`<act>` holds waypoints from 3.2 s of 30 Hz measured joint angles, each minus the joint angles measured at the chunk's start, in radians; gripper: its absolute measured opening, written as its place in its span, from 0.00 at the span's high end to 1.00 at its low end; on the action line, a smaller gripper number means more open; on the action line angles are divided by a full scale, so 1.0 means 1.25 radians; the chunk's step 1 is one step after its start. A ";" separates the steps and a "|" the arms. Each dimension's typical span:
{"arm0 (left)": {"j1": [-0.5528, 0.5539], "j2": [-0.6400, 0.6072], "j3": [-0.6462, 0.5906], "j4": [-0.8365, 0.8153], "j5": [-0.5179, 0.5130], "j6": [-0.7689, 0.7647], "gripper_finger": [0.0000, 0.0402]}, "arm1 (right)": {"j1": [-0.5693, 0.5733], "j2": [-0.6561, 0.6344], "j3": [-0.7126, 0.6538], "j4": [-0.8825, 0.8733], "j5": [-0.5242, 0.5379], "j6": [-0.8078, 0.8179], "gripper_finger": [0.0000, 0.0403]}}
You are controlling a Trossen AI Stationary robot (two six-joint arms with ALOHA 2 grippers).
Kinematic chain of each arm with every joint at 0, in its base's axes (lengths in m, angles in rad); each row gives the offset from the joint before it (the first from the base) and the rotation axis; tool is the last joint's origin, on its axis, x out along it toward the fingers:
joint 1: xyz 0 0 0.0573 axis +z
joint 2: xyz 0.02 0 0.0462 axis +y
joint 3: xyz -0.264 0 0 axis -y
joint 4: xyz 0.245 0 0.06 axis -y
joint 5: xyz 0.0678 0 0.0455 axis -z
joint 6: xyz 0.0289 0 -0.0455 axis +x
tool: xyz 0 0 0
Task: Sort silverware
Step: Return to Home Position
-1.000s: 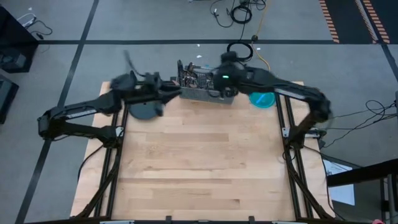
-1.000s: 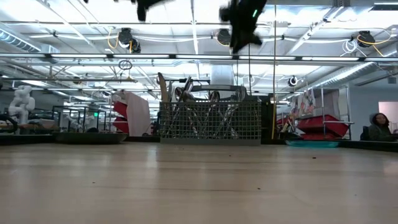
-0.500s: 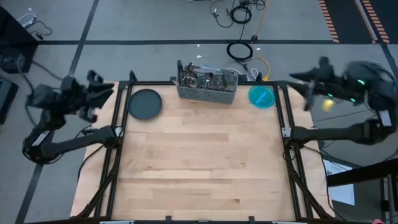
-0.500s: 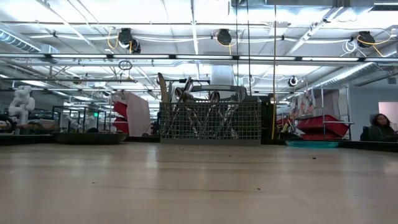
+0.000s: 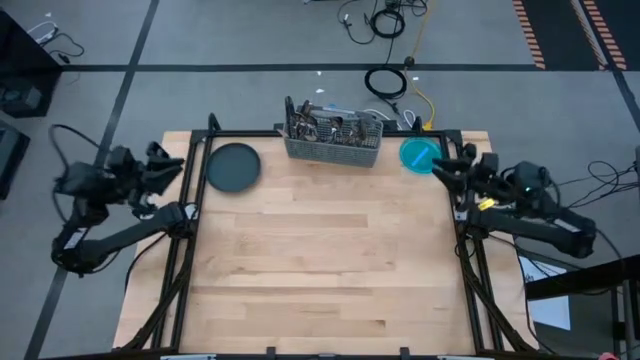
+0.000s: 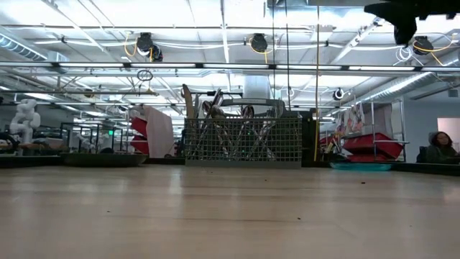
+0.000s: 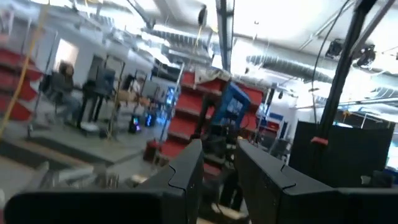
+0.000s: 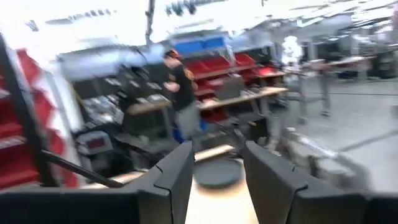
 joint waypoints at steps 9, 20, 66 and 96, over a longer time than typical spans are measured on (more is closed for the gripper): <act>-0.003 -0.081 -0.216 0.115 0.017 -0.046 0.74 | 0.003 -0.119 -0.173 0.141 -0.114 0.102 0.68; -0.023 -0.088 -0.309 0.181 0.131 -0.104 0.74 | 0.052 -0.124 -0.278 0.304 -0.162 0.104 0.68; -0.196 -0.087 -0.615 0.333 -0.231 0.005 0.74 | 0.142 -0.118 -0.396 0.277 -0.125 0.186 0.68; -0.196 -0.087 -0.615 0.334 -0.226 0.005 0.74 | 0.142 -0.118 -0.396 0.278 -0.125 0.186 0.68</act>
